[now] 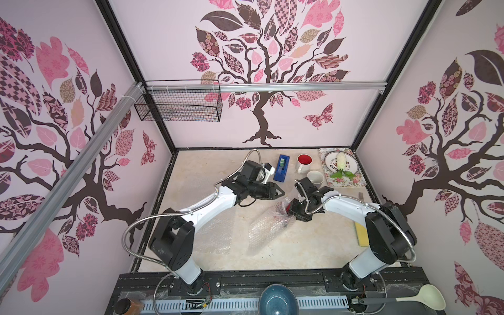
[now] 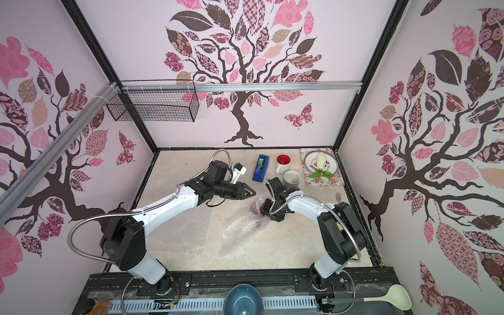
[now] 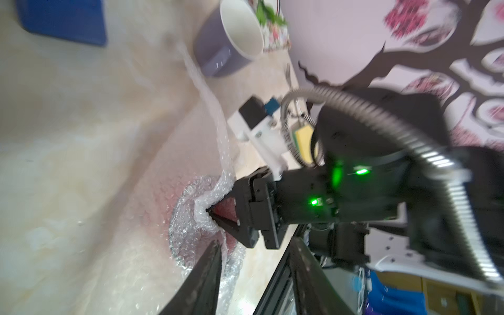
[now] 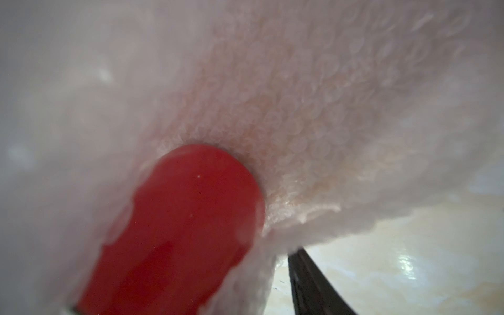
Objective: Wrap mugs in bubble wrap
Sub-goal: Wrap the mug in bubble wrap.
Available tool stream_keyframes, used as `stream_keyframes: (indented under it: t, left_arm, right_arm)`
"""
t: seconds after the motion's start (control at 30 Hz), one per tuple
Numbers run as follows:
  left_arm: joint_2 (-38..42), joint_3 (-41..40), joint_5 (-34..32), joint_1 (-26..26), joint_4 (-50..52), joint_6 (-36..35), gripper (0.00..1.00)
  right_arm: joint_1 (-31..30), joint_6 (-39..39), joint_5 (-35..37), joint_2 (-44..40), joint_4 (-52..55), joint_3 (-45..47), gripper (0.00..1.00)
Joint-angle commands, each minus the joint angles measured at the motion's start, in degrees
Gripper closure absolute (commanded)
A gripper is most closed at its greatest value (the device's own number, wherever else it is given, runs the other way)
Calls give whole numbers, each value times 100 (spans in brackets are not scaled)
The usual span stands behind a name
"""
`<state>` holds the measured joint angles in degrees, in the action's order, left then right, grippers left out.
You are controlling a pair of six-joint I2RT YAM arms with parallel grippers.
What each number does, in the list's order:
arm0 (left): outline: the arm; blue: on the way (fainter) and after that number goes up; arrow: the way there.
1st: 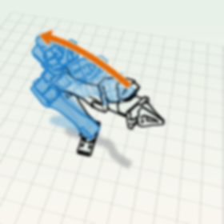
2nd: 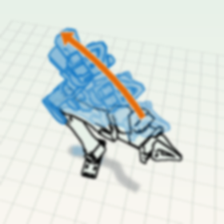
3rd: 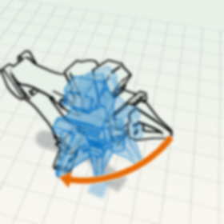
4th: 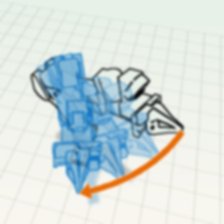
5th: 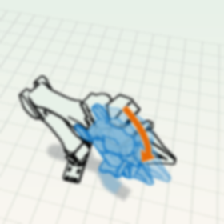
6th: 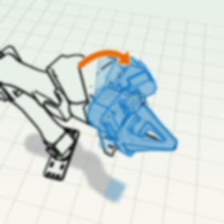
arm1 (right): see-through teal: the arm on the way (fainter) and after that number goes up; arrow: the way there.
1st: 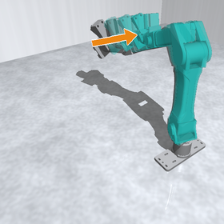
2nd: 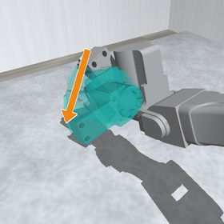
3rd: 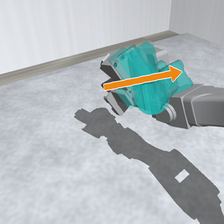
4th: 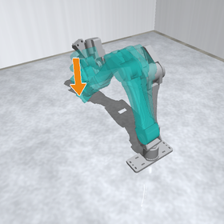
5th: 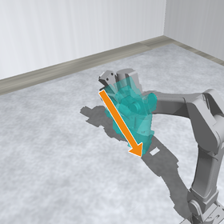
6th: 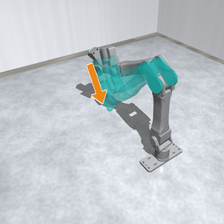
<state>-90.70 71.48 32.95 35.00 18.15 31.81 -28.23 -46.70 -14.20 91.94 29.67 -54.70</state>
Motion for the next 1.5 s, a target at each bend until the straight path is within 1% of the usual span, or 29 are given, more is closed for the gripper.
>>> stream_keyframes:
  t: [0.0, 0.1, 0.2, 0.3, 0.37, 0.53, 0.63, 0.73, 0.93, 1.03, 1.1, 1.13, 1.2, 1.3, 1.37, 1.47]
  left_arm:
    - [-166, 278, -239, -2, 545, -399, 53]
    - [-596, 357, 53, 7, 893, -948, 55]
    - [-840, 306, 70, 11, 832, -1180, 56]
    - [-1173, 511, 33, 13, 1151, -1441, 58]
    - [-1363, 611, 35, 11, 1330, -1539, 58]
    - [-1662, 625, 78, 152, 1270, -1592, 58]
    - [-1913, 697, -144, 267, 1493, -1711, 60]
    - [-2128, 753, -340, 315, 1686, -1780, 60]
    - [-2294, 808, -586, 358, 1832, -1889, 62]
    - [-2294, 839, -602, 358, 1806, -1882, 62]
    - [-2306, 888, -575, 364, 1788, -1880, 62]
    - [-2319, 926, -565, 373, 1794, -1893, 62]
    - [-2359, 1039, -560, 387, 1843, -1920, 62]
    - [-2426, 1207, -568, 424, 1987, -2007, 62]
    - [-2444, 1277, -586, 433, 2051, -2041, 62]
    - [-2479, 1382, -601, 462, 2140, -2089, 62]
  right_arm:
    - [-21, -8, 66, 107, 152, -63, 48]
    - [-17, 18, 107, 96, 219, -128, 48]
    - [-22, 29, 125, 78, 252, -150, 48]
    - [-22, 17, 110, 70, 255, -162, 48]
    - [-19, 19, 122, 53, 293, -191, 48]
    - [-16, 16, 134, -2, 325, -225, 48]
    - [-18, 9, 101, -22, 338, -268, 48]
    - [-17, 26, 90, -109, 387, -376, 42]
    - [154, 431, 341, -539, 1000, -870, 22]
    - [531, 717, 417, -839, 1146, -941, 17]
    - [855, 1034, 569, -992, 1056, -851, 15]
    - [1087, 1271, 502, -1005, 900, -782, 14]
    - [1443, 1720, 97, -844, 481, -720, 13]
    - [1526, 2332, -115, -309, 139, -964, 14]
    - [1557, 2436, -173, 28, -43, -1109, 15]
    - [1623, 2465, -58, 464, -267, -1253, 16]
